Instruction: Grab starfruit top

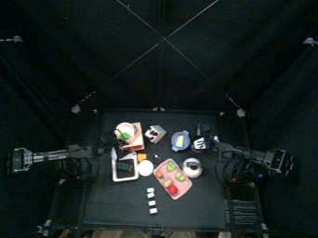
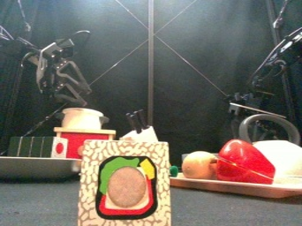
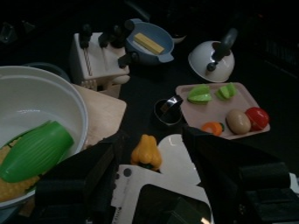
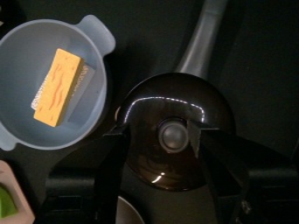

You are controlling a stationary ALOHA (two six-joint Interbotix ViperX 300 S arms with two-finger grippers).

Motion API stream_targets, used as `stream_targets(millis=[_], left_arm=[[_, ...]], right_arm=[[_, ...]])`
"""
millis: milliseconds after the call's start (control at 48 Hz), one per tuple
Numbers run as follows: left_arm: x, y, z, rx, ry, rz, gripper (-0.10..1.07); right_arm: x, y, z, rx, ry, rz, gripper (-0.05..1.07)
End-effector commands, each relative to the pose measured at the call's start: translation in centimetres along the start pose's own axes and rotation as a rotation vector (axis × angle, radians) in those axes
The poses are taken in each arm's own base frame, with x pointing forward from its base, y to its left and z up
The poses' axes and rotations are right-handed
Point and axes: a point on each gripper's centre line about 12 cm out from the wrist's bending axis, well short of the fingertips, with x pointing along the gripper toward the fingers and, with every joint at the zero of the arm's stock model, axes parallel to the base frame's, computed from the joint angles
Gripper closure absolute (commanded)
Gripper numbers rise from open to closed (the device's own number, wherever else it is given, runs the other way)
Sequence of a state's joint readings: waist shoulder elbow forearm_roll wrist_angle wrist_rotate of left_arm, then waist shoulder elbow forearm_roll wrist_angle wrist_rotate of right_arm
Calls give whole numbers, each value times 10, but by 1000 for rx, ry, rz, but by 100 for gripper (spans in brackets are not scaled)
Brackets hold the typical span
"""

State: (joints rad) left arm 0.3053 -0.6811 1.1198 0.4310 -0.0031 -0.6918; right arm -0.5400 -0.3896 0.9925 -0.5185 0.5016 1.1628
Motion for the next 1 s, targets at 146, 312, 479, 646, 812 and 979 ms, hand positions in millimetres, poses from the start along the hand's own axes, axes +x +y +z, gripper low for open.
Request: stream_targets(millis=[146, 312, 479, 646, 812, 979], left_arm=[[0, -3, 8, 7, -23, -11, 7], [-1, -3, 8, 8, -25, -11, 7], [0, -3, 8, 5, -23, -11, 7], [-1, -3, 8, 10, -25, -11, 7], [-1, -8, 9, 35, -39, -38, 7], [-2, -28, 14, 136, -85, -137, 7]], right_arm=[[-27, 26, 18, -15, -83, 112, 14], [-41, 39, 24, -31, -116, 166, 14], [-40, 44, 22, -44, -115, 188, 14], [-41, 50, 21, -56, -124, 229, 14], [-45, 64, 12, -109, -128, 291, 15], [-52, 81, 3, -199, -156, 383, 15]])
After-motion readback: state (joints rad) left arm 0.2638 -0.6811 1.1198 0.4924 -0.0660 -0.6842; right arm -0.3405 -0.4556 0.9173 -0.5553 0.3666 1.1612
